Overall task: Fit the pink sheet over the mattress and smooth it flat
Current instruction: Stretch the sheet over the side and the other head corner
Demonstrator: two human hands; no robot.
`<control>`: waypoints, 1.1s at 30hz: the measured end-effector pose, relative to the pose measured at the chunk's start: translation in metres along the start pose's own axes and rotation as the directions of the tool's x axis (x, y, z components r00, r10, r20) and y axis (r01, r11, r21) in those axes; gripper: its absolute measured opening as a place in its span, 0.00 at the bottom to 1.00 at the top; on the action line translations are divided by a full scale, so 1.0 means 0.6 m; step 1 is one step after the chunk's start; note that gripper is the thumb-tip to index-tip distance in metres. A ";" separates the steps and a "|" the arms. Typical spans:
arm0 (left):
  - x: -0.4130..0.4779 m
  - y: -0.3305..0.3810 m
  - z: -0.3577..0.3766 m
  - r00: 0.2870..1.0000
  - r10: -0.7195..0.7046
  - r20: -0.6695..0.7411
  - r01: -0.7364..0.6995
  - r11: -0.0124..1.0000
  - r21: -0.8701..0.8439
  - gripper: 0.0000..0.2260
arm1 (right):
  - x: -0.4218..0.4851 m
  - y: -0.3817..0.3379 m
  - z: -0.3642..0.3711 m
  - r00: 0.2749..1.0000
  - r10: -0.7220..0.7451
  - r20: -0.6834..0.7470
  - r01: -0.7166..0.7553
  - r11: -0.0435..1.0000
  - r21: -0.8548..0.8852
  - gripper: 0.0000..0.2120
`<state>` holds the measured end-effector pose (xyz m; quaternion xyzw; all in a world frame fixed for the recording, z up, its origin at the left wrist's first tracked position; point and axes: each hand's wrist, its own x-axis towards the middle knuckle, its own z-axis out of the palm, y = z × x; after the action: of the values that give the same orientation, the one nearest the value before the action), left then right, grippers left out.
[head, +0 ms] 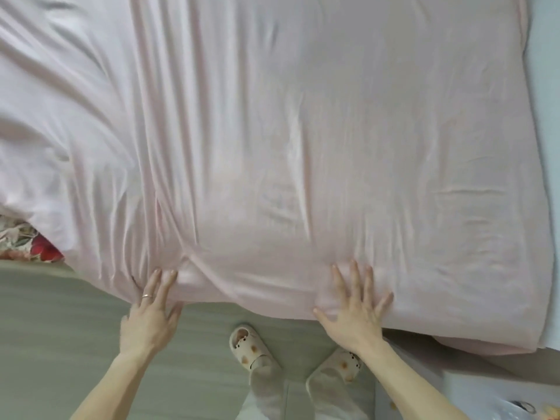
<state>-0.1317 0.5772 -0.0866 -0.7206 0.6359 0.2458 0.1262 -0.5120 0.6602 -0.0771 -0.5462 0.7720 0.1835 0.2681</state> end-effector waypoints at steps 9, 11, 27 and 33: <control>0.129 -0.015 -0.082 0.644 -0.765 -0.019 0.525 0.459 -0.717 0.30 | 0.196 -0.206 -0.177 0.859 0.263 -0.438 0.019 0.840 0.542 0.35; 0.134 -0.046 -0.084 0.682 -0.731 -0.010 0.520 0.495 -0.696 0.24 | 0.202 -0.280 -0.145 0.932 0.190 -0.309 -0.051 0.911 0.409 0.39; 0.086 -0.172 -0.105 0.863 -0.494 -0.107 0.376 0.769 -0.517 0.09 | 0.215 -0.401 -0.150 0.974 0.093 -0.208 -0.032 0.960 0.279 0.39; 0.082 -0.215 -0.140 0.856 -0.517 -0.030 0.469 0.799 -0.377 0.05 | 0.080 -0.536 -0.065 0.654 -0.737 0.171 0.744 0.667 0.029 0.27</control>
<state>0.0142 0.5143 -0.0573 -0.8863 0.3776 0.2677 0.0112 -0.2299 0.4939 -0.0727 -0.8014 0.4529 0.1207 0.3716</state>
